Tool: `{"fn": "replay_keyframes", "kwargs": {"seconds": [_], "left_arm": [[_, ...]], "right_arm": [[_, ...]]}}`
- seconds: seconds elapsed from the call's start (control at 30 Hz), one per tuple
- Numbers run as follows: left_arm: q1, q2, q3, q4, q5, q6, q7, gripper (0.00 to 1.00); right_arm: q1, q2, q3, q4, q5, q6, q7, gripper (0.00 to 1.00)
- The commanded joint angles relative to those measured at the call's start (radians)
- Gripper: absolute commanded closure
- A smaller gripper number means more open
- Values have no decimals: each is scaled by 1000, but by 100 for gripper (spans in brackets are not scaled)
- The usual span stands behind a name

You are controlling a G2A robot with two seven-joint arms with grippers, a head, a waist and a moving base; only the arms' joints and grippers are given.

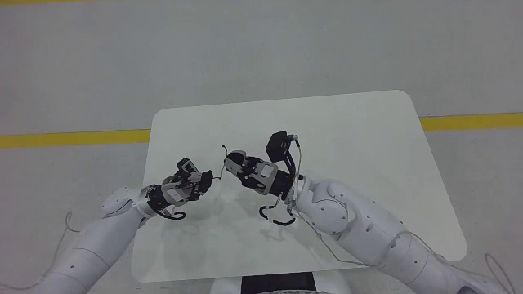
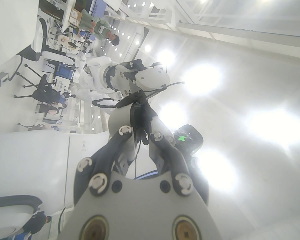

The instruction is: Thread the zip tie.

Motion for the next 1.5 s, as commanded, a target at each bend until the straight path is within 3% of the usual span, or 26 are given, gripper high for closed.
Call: {"fn": "replay_keyframes", "kwargs": {"seconds": [0.0,0.8,1.47], "left_arm": [[0,0,0,0,0,0,0,100],[0,0,0,0,0,0,0,100],[0,0,0,0,0,0,0,100]], "right_arm": [[0,0,0,-2,-2,0,-1,100],[6,-2,-9,14,10,0,7,100],[-5,17,-30,5,-2,0,-36,100]]}}
